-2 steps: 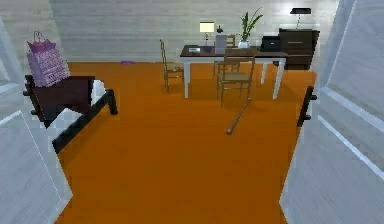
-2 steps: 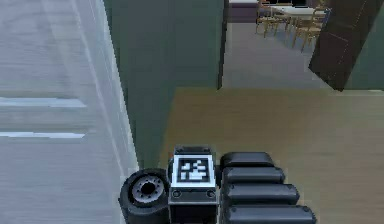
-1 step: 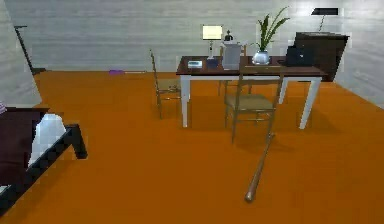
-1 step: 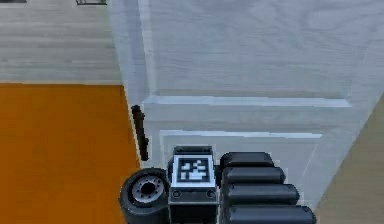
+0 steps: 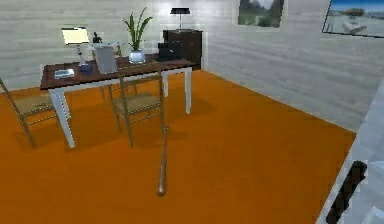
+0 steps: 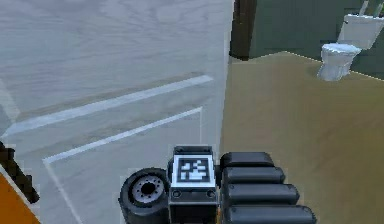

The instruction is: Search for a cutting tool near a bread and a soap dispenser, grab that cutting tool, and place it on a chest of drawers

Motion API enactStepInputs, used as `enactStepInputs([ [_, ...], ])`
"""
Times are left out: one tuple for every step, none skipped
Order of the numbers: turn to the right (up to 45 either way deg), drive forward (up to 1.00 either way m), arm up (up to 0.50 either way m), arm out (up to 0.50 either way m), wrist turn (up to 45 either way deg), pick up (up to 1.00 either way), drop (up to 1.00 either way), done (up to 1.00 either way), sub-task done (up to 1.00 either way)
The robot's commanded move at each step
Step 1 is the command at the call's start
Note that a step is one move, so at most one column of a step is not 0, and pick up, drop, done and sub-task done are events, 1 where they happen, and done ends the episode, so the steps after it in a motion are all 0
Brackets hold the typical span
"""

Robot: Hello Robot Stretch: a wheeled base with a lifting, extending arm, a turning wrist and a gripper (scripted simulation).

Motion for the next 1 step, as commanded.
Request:
enactStepInputs([
  [0.0,0.05,0.0,0.0,0.0,0.0,0.0,0.0,0.0],
])
